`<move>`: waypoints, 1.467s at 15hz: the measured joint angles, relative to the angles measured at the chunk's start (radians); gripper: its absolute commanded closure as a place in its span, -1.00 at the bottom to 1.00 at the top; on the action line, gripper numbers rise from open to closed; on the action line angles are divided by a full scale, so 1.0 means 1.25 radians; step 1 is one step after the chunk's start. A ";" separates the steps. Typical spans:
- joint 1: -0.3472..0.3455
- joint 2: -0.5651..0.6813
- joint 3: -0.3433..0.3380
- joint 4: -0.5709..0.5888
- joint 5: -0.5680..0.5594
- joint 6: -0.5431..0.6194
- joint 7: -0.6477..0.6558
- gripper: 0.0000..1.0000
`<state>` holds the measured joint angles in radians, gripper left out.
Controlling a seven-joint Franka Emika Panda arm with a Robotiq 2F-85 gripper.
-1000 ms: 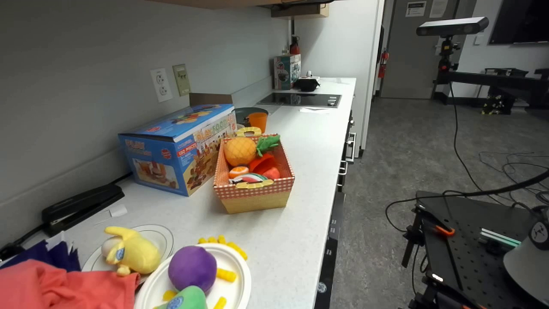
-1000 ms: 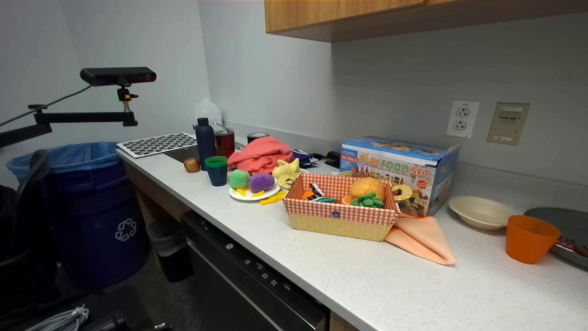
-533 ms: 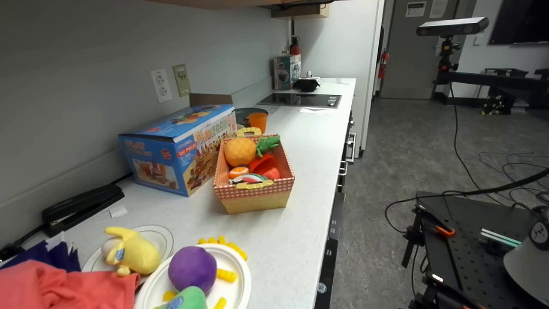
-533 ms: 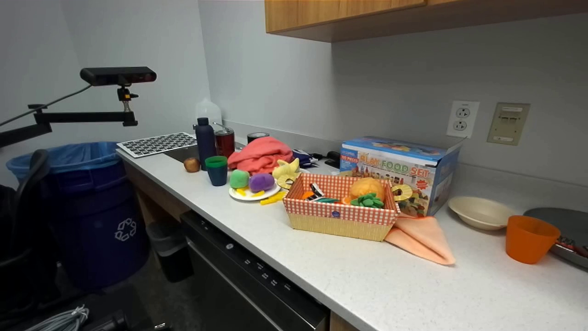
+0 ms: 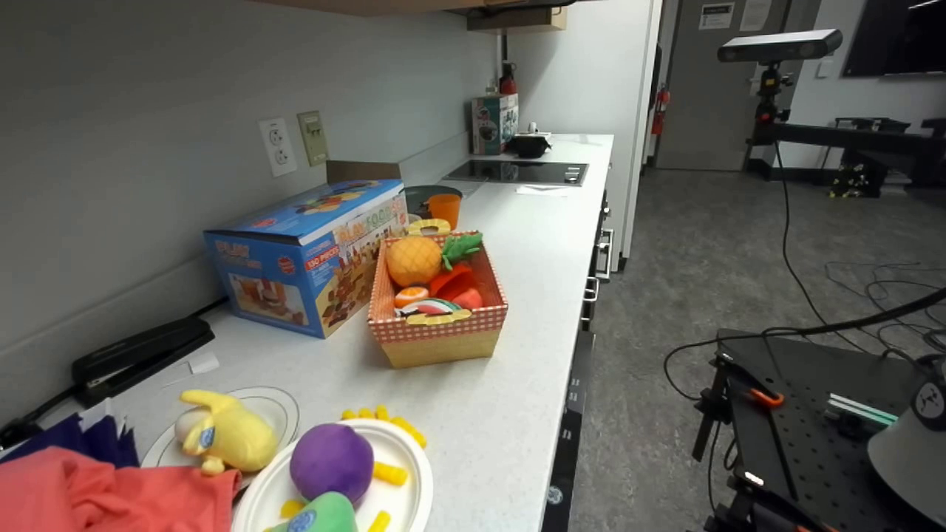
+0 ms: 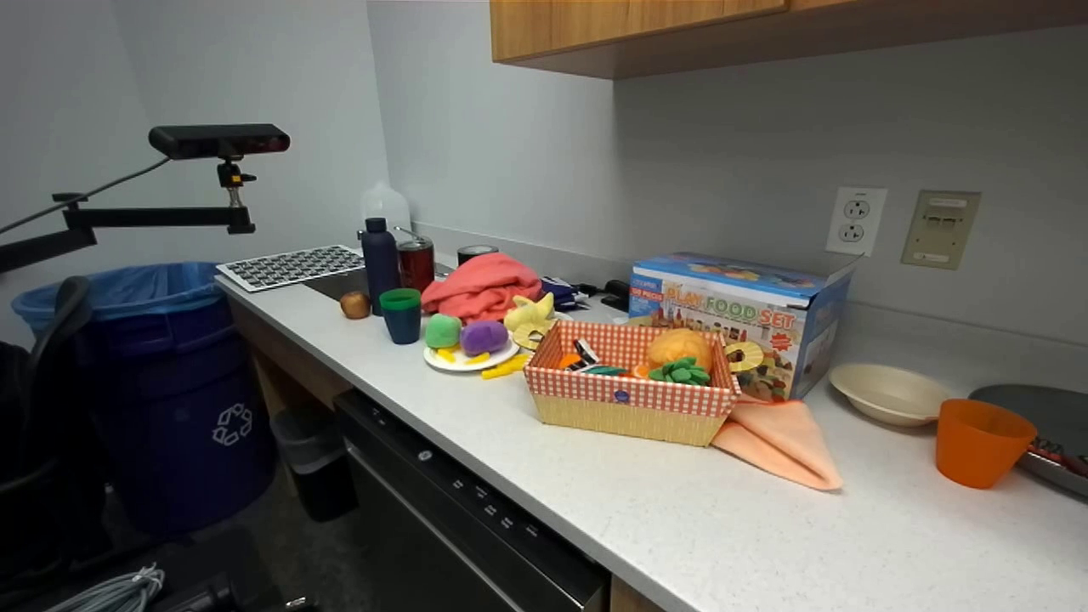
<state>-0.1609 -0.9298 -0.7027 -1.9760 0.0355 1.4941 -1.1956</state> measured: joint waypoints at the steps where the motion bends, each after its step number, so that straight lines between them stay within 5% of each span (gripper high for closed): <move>1: 0.001 0.000 -0.002 0.000 0.000 0.000 0.000 -1.00; 8: 0.003 0.000 0.007 -0.027 0.042 0.057 0.033 -1.00; 18: 0.116 0.034 0.059 -0.113 0.156 0.550 0.085 -1.00; 22: 0.116 0.063 0.058 -0.109 0.146 0.639 0.098 -1.00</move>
<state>-0.0159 -0.8509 -0.6298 -2.1121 0.2184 2.2926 -1.0728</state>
